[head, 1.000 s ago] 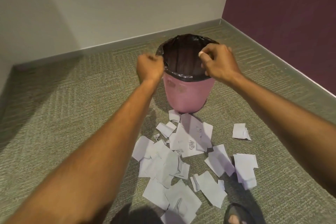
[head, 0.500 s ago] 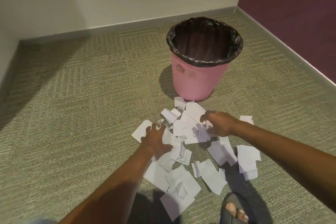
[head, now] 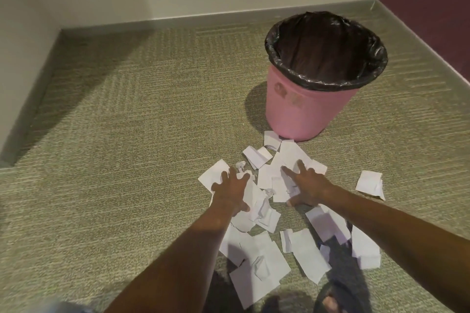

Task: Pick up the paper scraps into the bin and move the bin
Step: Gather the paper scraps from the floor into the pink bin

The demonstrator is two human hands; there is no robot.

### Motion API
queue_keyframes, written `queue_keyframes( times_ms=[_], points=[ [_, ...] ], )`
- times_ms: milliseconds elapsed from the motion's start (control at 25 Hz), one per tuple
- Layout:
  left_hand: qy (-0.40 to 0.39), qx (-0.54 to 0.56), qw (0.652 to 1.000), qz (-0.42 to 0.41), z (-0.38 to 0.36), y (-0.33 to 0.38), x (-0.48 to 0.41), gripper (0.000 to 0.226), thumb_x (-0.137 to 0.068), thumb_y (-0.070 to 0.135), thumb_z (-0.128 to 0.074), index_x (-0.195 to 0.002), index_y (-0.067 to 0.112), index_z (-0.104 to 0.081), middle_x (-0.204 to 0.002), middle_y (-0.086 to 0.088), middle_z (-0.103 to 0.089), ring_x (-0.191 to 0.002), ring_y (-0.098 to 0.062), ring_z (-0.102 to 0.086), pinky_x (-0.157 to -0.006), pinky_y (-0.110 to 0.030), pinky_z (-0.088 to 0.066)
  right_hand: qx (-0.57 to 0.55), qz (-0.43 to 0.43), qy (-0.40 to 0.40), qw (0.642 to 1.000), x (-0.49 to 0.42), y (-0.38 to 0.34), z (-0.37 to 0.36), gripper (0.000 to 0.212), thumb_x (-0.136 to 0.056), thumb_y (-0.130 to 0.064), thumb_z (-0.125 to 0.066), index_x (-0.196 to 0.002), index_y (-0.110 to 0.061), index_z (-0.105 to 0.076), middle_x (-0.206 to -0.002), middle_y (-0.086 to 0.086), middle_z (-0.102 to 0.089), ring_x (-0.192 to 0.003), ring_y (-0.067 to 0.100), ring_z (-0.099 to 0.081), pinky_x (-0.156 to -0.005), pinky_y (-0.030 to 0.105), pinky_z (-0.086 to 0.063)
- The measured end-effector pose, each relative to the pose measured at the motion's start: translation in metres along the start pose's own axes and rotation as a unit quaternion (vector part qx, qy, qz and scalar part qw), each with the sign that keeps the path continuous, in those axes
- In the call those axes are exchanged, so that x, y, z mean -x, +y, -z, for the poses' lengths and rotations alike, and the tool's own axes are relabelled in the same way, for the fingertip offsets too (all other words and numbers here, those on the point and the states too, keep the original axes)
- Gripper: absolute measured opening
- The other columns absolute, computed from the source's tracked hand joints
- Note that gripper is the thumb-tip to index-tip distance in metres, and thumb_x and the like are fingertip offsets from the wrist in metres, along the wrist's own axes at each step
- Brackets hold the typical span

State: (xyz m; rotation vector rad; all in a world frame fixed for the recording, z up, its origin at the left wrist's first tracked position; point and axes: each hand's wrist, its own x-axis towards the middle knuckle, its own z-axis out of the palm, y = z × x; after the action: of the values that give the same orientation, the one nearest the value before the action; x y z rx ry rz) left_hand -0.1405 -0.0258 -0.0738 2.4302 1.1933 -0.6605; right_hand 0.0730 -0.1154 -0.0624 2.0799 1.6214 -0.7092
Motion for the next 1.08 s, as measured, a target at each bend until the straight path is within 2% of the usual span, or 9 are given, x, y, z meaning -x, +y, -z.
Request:
queue_keyframes(
  times_ms=[120,240,440,520,640,800,880,960,1080],
  points=[
    [0.026,-0.005,1.0,-0.012,0.0,0.002,-0.002,0.072,-0.078,0.03,-0.075,-0.137,0.024,-0.033,-0.144,-0.011,-0.027,-0.127,-0.032,-0.032,-0.089,-0.049,-0.045,0.052,0.041,0.056,0.996,-0.001,-0.007,-0.006,0.077,-0.086,-0.037,-0.07,-0.148,-0.023,-0.025,-0.145,0.018,-0.028,-0.12,0.036,-0.045,-0.087,0.043,-0.05],
    [0.059,0.026,0.998,-0.028,0.002,0.006,-0.003,0.048,-0.085,0.014,-0.068,-0.129,0.017,-0.047,-0.14,-0.008,-0.033,-0.123,-0.031,-0.037,-0.088,-0.043,-0.047,0.044,0.059,0.081,0.994,-0.004,-0.01,-0.008,0.058,-0.091,-0.025,-0.064,-0.141,-0.015,-0.037,-0.139,0.015,-0.035,-0.116,0.033,-0.049,-0.079,0.04,-0.049],
    [0.094,0.124,0.987,-0.034,-0.005,0.003,-0.011,0.021,-0.083,0.01,-0.069,-0.102,0.01,-0.063,-0.124,-0.008,-0.049,-0.115,-0.028,-0.048,-0.083,-0.037,-0.047,-0.015,0.088,0.108,0.99,-0.002,-0.009,-0.012,0.035,-0.091,-0.016,-0.061,-0.122,-0.01,-0.046,-0.121,0.012,-0.048,-0.103,0.03,-0.056,-0.07,0.039,-0.046],
    [0.105,0.184,0.977,-0.036,-0.01,0.0,-0.014,0.014,-0.079,0.007,-0.072,-0.091,0.006,-0.064,-0.114,-0.008,-0.055,-0.109,-0.027,-0.054,-0.078,-0.032,-0.044,-0.028,0.093,0.114,0.989,0.0,-0.007,-0.015,0.033,-0.09,-0.011,-0.062,-0.118,-0.01,-0.046,-0.117,0.011,-0.05,-0.1,0.03,-0.056,-0.069,0.038,-0.044],
    [0.106,0.27,0.957,-0.009,-0.011,-0.001,-0.018,0.011,-0.077,0.005,-0.074,-0.085,0.005,-0.067,-0.108,-0.008,-0.06,-0.097,-0.023,-0.058,-0.071,-0.025,-0.041,-0.051,0.092,0.119,0.987,0.0,-0.004,-0.02,0.03,-0.088,-0.004,-0.059,-0.116,-0.008,-0.048,-0.115,0.012,-0.052,-0.097,0.031,-0.058,-0.065,0.034,-0.037],
    [0.079,0.311,0.947,-0.002,-0.004,0.004,-0.021,0.011,-0.07,0.01,-0.082,-0.077,0.008,-0.075,-0.103,-0.008,-0.068,-0.096,-0.019,-0.061,-0.081,-0.026,-0.048,-0.116,0.081,0.121,0.983,0.006,0.003,-0.02,0.015,-0.089,-0.004,-0.056,-0.104,-0.008,-0.054,-0.109,0.01,-0.055,-0.096,0.03,-0.057,-0.069,0.034,-0.041],
    [0.074,0.334,0.94,-0.002,0.004,0.005,-0.021,0.012,-0.068,0.011,-0.084,-0.076,0.007,-0.076,-0.092,-0.007,-0.069,-0.082,-0.015,-0.06,-0.07,-0.021,-0.045,-0.162,0.061,0.123,0.977,0.009,0.011,-0.017,0.011,-0.087,-0.003,-0.059,-0.095,-0.011,-0.056,-0.103,0.007,-0.056,-0.094,0.027,-0.055,-0.071,0.035,-0.043],
    [0.055,0.376,0.925,-0.007,0.015,0.003,-0.018,0.014,-0.068,0.009,-0.085,-0.076,0.005,-0.075,-0.072,-0.006,-0.064,-0.059,-0.013,-0.056,-0.054,-0.02,-0.039,-0.207,0.041,0.134,0.968,0.014,0.021,-0.012,0.016,-0.082,-0.002,-0.064,-0.083,-0.015,-0.054,-0.09,0.002,-0.056,-0.085,0.024,-0.053,-0.064,0.032,-0.04],
    [-0.001,0.466,0.885,-0.004,0.04,0.003,-0.005,0.016,-0.069,0.004,-0.084,-0.076,0.001,-0.07,-0.036,0.004,-0.049,-0.027,-0.007,-0.036,-0.038,-0.013,-0.028,-0.263,0.029,0.162,0.951,0.034,0.031,0.013,0.021,-0.079,-0.004,-0.072,-0.076,-0.016,-0.054,-0.078,-0.001,-0.055,-0.075,0.021,-0.052,-0.059,0.028,-0.036]
  ],
)
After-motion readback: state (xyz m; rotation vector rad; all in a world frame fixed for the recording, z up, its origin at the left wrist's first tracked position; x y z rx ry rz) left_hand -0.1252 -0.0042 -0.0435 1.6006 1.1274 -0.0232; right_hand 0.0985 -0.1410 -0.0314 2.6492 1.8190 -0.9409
